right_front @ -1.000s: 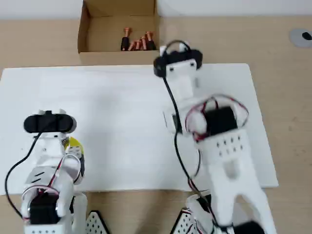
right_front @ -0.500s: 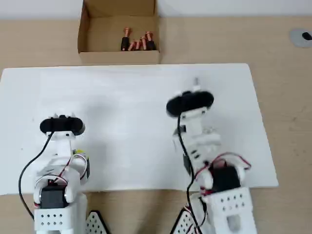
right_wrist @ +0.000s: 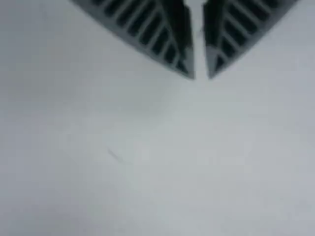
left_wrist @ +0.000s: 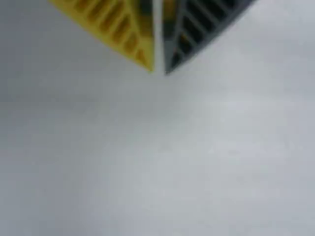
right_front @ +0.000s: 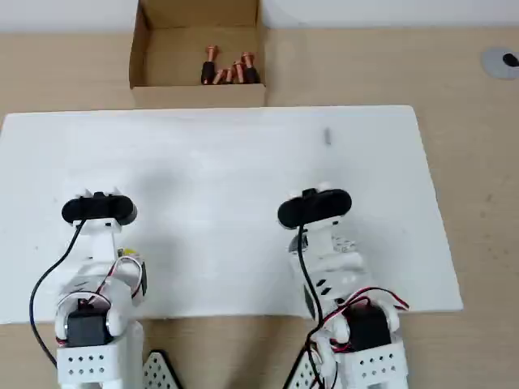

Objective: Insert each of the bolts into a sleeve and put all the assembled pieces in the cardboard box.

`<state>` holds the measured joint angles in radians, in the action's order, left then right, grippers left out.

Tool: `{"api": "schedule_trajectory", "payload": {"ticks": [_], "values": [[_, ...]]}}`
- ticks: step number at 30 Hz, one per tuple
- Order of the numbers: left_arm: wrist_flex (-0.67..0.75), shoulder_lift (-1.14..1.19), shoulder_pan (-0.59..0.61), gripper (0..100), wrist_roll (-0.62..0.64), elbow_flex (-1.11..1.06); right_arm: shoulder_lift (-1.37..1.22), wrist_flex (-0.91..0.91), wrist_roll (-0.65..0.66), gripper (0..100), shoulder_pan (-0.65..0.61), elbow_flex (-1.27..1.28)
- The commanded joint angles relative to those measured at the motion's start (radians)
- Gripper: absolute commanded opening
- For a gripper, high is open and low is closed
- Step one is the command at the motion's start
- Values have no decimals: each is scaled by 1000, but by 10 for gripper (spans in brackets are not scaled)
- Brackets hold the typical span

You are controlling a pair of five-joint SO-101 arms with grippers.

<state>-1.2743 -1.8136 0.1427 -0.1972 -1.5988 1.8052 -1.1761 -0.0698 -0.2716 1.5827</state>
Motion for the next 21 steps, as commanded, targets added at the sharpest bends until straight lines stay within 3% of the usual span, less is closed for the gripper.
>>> {"api": "schedule_trajectory", "payload": {"ticks": [1,21], "values": [[18,-8,14,14,-5,5,104,-2,8,10,19,36],[18,-8,14,14,-5,5,116,0,8,10,19,73]]}}
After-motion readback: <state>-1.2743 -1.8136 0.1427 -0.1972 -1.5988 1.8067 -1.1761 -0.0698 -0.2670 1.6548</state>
